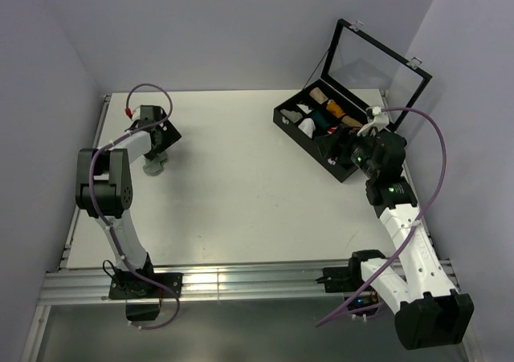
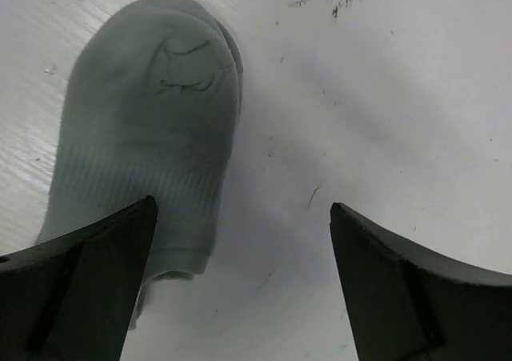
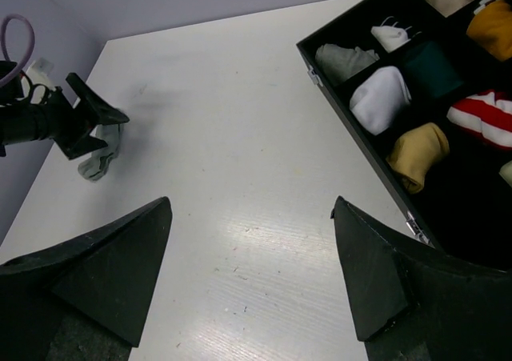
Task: Roll the socks
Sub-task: Move the sock to the center of the board.
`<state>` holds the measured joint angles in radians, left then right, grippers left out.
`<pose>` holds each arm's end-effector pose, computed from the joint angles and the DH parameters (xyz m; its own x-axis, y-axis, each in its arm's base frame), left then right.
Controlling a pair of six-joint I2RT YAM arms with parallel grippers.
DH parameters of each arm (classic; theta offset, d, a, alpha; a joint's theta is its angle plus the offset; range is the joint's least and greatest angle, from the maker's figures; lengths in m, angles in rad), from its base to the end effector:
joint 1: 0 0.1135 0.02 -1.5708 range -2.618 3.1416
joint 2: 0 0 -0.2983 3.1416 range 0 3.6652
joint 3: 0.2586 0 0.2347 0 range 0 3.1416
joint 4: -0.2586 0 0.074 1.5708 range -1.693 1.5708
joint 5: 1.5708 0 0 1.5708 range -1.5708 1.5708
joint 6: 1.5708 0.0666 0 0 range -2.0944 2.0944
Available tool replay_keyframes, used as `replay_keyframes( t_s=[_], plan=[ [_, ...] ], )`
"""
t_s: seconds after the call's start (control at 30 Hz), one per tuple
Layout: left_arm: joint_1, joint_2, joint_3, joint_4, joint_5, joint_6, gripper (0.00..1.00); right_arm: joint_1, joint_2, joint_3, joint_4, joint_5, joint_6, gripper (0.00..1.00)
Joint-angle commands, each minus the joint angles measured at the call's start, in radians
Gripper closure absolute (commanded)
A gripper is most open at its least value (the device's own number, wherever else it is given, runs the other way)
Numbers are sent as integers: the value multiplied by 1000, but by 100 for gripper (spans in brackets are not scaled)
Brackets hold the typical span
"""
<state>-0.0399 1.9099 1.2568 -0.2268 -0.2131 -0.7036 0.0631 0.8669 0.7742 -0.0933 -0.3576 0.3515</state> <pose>0.4248 -0.0029 0.1974 -0.5253 -0.6119 -0.5913 -0.5711 0.7687 -0.2880 0.1906 0.0354 0.3544 -0.3118 0.3035 -0.9004 -0.3142 0.8614 0.3991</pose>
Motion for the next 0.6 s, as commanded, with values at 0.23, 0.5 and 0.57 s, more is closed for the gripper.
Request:
replay_keyframes(
  t_s=[0.23, 0.5, 0.57],
  plan=[
    [-119, 17, -56, 69, 106, -68, 7, 6, -12, 13, -3, -9, -34, 11],
    [-382, -67, -161, 69, 122, -129, 7, 6, -17, 8, -22, 0, -39, 11],
    [-461, -83, -171, 53, 126, -123, 7, 6, -17, 4, -16, 2, -39, 11]
  ],
)
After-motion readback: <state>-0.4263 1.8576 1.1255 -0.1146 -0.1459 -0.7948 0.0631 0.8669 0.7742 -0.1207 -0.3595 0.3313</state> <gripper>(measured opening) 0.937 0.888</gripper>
